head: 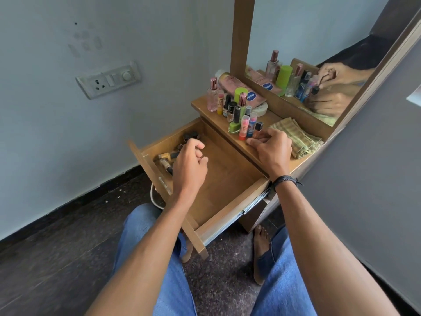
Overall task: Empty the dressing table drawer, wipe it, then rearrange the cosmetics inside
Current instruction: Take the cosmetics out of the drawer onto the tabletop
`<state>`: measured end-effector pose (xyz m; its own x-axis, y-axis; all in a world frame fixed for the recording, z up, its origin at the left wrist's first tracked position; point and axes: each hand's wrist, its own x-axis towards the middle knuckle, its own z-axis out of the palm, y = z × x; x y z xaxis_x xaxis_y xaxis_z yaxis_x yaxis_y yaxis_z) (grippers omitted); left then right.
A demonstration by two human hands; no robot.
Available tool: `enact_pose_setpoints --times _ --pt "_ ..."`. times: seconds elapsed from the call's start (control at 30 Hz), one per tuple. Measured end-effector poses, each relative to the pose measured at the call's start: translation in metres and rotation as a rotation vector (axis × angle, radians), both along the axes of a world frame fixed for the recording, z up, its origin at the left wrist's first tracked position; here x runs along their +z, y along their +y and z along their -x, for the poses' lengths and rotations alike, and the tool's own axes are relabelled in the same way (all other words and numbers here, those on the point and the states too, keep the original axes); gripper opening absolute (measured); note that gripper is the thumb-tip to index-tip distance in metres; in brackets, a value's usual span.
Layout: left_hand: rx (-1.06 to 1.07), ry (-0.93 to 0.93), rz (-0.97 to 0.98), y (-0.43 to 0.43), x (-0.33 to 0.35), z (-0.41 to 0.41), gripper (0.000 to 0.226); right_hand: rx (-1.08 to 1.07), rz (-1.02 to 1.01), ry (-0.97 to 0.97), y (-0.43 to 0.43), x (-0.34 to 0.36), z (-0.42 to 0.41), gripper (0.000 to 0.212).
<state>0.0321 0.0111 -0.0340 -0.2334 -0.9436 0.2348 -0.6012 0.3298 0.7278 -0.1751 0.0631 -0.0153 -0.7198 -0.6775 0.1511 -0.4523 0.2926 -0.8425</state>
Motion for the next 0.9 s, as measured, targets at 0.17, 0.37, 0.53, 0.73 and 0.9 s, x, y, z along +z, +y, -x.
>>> enact_pose_setpoints --times 0.17,0.37,0.53,0.73,0.9 --pt "0.005 -0.509 -0.106 -0.031 -0.010 -0.037 0.026 0.009 0.029 -0.008 0.004 0.001 -0.004 0.035" --pt "-0.138 -0.897 -0.134 -0.061 -0.002 -0.050 0.033 -0.029 0.050 0.030 0.007 -0.002 -0.009 0.050" --pt "-0.171 -1.065 -0.052 -0.064 -0.006 -0.057 0.028 -0.039 0.032 0.052 0.007 -0.001 -0.009 0.053" --pt "-0.165 -1.121 -0.028 -0.065 -0.010 -0.055 0.026 -0.030 0.031 0.047 0.008 0.001 -0.010 0.042" --pt "-0.168 -1.128 0.000 -0.062 -0.011 -0.056 0.024 -0.042 0.022 0.081 0.007 0.003 -0.011 0.021"
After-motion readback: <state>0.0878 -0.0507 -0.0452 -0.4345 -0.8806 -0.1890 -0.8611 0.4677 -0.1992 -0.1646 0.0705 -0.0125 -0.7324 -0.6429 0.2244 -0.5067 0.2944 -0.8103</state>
